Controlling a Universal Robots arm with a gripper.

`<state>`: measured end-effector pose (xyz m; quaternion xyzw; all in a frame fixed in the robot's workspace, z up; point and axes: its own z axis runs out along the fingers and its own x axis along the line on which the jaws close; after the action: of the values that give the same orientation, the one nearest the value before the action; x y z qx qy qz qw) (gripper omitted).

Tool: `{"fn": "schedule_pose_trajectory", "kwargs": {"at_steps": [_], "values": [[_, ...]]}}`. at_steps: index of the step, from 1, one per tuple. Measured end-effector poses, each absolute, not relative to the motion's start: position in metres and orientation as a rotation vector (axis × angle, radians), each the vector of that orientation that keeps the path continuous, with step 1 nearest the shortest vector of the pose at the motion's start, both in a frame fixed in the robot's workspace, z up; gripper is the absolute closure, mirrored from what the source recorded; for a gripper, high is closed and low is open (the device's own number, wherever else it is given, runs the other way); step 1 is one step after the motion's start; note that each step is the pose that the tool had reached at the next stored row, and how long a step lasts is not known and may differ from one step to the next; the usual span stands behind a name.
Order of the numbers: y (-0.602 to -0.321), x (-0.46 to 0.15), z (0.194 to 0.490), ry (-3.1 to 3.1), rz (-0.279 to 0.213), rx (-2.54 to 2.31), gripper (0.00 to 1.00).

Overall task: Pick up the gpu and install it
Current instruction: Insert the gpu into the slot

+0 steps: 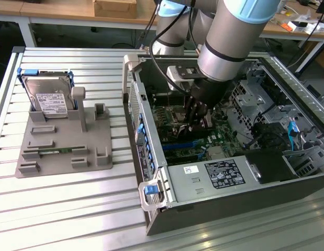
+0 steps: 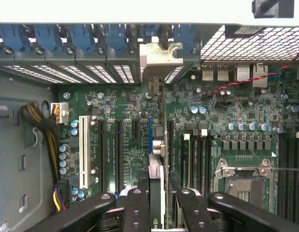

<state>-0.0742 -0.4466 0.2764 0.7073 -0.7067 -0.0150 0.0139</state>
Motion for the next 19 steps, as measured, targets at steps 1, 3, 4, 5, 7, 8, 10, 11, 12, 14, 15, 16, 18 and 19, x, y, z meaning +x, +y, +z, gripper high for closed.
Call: {"fn": "schedule_pose_trajectory", "kwargs": {"at_steps": [1,3,4,5,7,8,10,11,12,14,15,16,18,19], "values": [[-0.4475,-0.0751,0.2753,-2.200,-0.047,2.203,0.73],[-0.4494,-0.0759,0.2745,-2.201,-0.046,2.202,0.73],[-0.4506,-0.0762,0.2744,-2.200,-0.046,2.202,0.73],[-0.4517,-0.0765,0.2744,-2.200,-0.046,2.202,0.73],[-0.4529,-0.0774,0.2741,-2.200,-0.046,2.202,0.73],[-0.4532,-0.0777,0.2735,-2.200,-0.045,2.202,0.73],[-0.4534,-0.0780,0.2720,-2.200,-0.045,2.202,0.73],[-0.4535,-0.0780,0.2719,-2.200,-0.045,2.202,0.73],[-0.4535,-0.0780,0.2719,-2.200,-0.045,2.202,0.73],[-0.4535,-0.0780,0.2718,-2.200,-0.045,2.202,0.73],[-0.4538,-0.0781,0.2716,-2.200,-0.045,2.202,0.73],[-0.4541,-0.0783,0.2713,-2.200,-0.045,2.202,0.73],[-0.4541,-0.0786,0.2706,-2.200,-0.045,2.202,0.73],[-0.4542,-0.0786,0.2703,-2.200,-0.045,2.202,0.73]]}}
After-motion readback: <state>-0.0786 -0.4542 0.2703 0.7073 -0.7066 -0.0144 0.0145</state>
